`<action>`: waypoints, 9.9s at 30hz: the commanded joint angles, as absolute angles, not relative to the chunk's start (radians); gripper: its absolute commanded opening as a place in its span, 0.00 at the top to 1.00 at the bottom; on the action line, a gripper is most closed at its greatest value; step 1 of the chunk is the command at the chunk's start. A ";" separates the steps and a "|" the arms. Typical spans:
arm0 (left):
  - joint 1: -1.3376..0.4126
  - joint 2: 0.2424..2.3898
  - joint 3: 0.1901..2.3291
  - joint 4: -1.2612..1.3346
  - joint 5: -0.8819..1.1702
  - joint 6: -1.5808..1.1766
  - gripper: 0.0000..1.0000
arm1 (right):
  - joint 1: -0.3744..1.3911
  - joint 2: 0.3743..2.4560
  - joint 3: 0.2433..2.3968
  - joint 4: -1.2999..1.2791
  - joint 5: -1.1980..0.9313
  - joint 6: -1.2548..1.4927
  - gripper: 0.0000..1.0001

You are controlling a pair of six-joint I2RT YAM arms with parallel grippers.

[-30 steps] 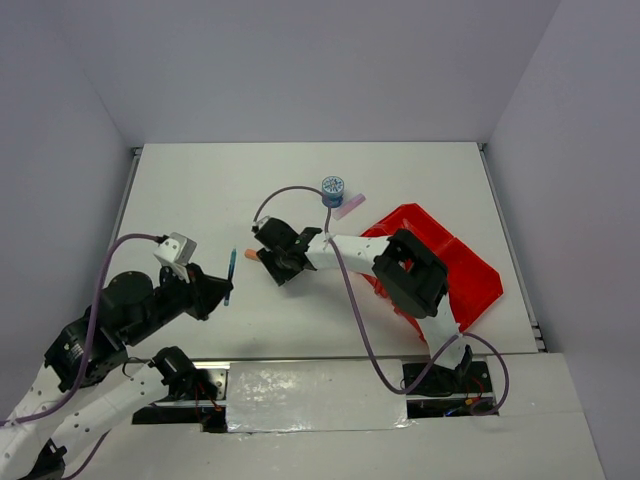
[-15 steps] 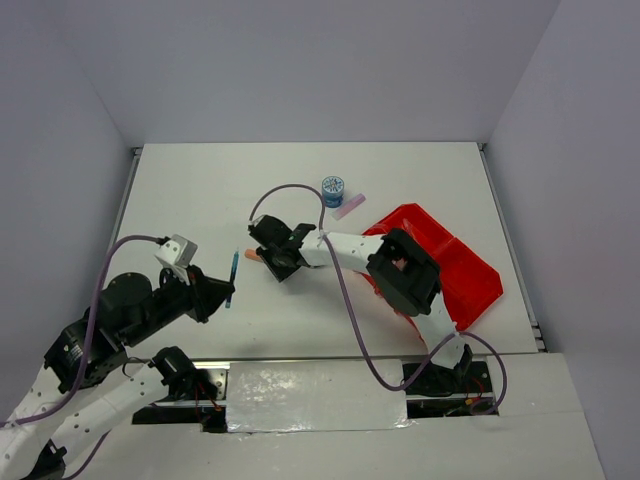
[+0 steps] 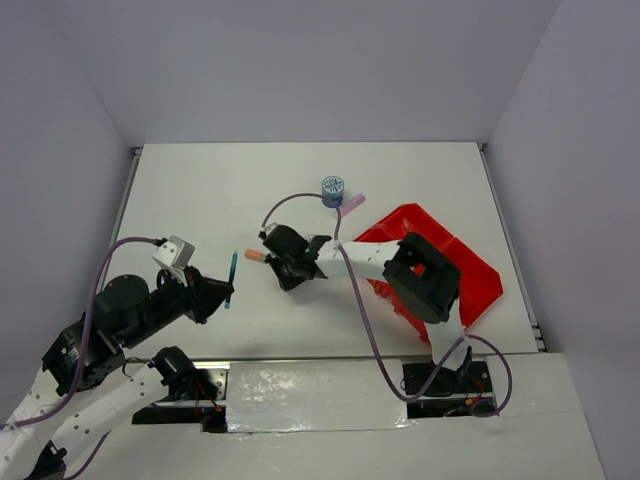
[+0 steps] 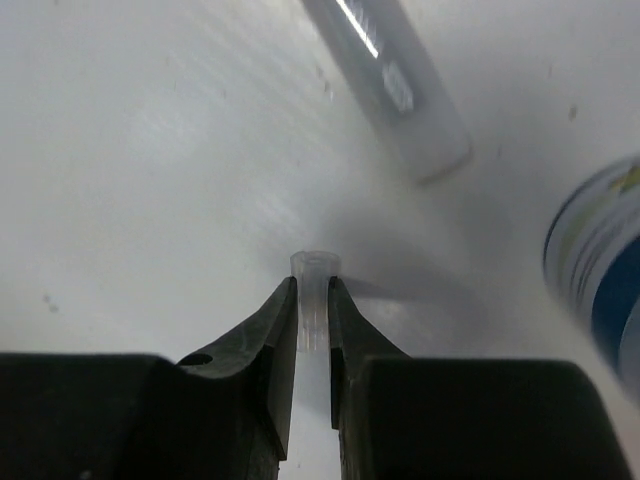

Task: Sort the stationery into containers
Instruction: Close the pen cap on the pen, then place the pen in the storage box.

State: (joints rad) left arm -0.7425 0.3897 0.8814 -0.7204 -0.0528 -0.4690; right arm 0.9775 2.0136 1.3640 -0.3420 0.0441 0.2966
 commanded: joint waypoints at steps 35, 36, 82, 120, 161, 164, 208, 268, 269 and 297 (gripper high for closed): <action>-0.747 0.374 0.446 0.103 0.339 -0.758 1.00 | 1.249 1.025 0.652 0.827 0.474 0.611 1.00; -0.747 0.371 0.443 0.103 0.337 -0.759 1.00 | 1.249 1.028 0.658 0.822 0.466 0.595 1.00; -0.747 0.357 0.430 0.097 0.314 -0.744 1.00 | 1.250 1.077 0.672 0.719 0.462 0.551 1.00; -0.747 0.319 0.452 0.080 0.287 -0.677 1.00 | 1.249 1.077 0.657 0.606 0.344 0.646 1.00; -0.746 0.397 0.407 0.261 0.428 -0.589 0.47 | 1.250 1.060 0.676 0.638 0.118 0.456 1.00; -0.747 0.405 0.402 0.287 0.446 -0.589 0.50 | 1.252 1.051 0.673 0.641 0.100 0.437 1.00; -0.767 0.416 0.391 0.348 0.535 -0.541 1.00 | 1.232 1.074 1.026 0.195 0.189 0.307 0.33; -0.769 0.451 0.496 0.351 0.465 -0.457 1.00 | 1.235 1.154 0.669 0.413 0.038 0.503 0.71; -0.769 0.445 0.485 0.356 0.465 -0.466 1.00 | 1.235 1.135 0.678 0.391 0.052 0.494 0.71; -0.770 0.529 0.830 -0.623 -0.208 -0.666 0.01 | 0.573 1.017 0.742 -0.065 0.291 0.304 1.00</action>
